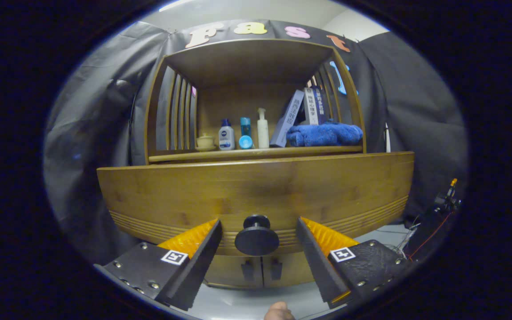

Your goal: Pull open the drawer, take out the items inside it, and place them on the countertop above the cabinet.

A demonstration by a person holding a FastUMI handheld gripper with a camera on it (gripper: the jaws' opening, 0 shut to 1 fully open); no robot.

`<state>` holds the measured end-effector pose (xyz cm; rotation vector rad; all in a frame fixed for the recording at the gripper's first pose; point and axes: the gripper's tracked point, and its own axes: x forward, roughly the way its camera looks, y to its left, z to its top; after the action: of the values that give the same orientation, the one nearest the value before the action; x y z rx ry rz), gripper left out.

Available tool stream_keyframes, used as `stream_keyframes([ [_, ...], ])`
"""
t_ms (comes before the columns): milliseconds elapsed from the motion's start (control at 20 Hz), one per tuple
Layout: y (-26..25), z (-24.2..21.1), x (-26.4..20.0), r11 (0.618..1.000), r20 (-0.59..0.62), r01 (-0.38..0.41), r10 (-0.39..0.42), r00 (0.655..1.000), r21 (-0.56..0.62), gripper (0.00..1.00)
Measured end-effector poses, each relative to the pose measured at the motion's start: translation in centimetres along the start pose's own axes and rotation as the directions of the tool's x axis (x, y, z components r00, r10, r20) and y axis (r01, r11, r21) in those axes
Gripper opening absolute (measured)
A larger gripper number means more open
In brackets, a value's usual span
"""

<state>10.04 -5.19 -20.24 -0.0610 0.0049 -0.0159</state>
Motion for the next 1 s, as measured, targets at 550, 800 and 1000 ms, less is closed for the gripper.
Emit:
stream_keyframes([
  [550,0.2,1.0,6.2,1.0,0.164,-0.009,0.01,0.986,-0.005,1.0],
  [800,0.6,0.7,8.8,0.997,0.247,0.001,0.017,0.969,-0.075,1.0],
  [1000,0.9,1.3,10.3,0.997,0.291,-0.002,0.026,0.956,-0.083,1.0],
])
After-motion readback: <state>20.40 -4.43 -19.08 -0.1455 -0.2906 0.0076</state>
